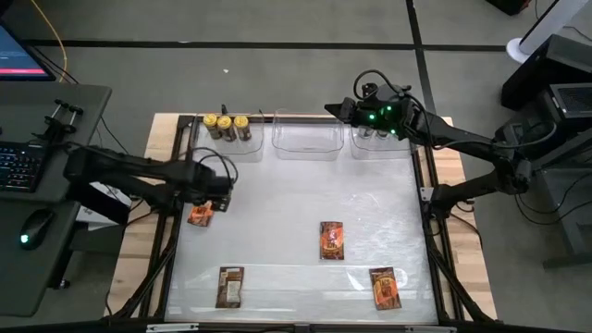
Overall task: Sort spices by type
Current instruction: Put the top left orange seasoning pack into the middle transparent bin
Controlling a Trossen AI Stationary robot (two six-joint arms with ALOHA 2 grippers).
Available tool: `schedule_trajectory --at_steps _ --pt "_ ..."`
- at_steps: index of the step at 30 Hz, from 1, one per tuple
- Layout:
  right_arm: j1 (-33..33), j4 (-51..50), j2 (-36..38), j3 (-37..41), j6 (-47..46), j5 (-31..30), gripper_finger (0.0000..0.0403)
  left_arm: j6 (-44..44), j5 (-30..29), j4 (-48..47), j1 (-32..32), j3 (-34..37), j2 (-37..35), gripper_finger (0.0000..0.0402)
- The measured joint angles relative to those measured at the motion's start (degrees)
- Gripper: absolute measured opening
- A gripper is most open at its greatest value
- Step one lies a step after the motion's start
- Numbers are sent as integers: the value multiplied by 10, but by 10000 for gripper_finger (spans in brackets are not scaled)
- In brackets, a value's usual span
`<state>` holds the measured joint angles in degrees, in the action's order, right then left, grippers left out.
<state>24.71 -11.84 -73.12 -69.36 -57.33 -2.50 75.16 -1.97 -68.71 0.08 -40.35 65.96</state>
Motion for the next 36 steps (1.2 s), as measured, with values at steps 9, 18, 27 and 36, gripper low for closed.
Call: schedule_trajectory --at_steps 9,18,27,36 --pt "0 -4 0 0 4 0 238 41 -22 29 1 6 56 294" --pt "0 -13 0 0 4 10 238 105 -28 58 -35 31 140 294" --pt "0 -23 0 0 4 21 238 143 -24 101 -48 45 170 292" --pt "0 -28 0 0 8 23 238 146 -28 134 -61 44 171 169"
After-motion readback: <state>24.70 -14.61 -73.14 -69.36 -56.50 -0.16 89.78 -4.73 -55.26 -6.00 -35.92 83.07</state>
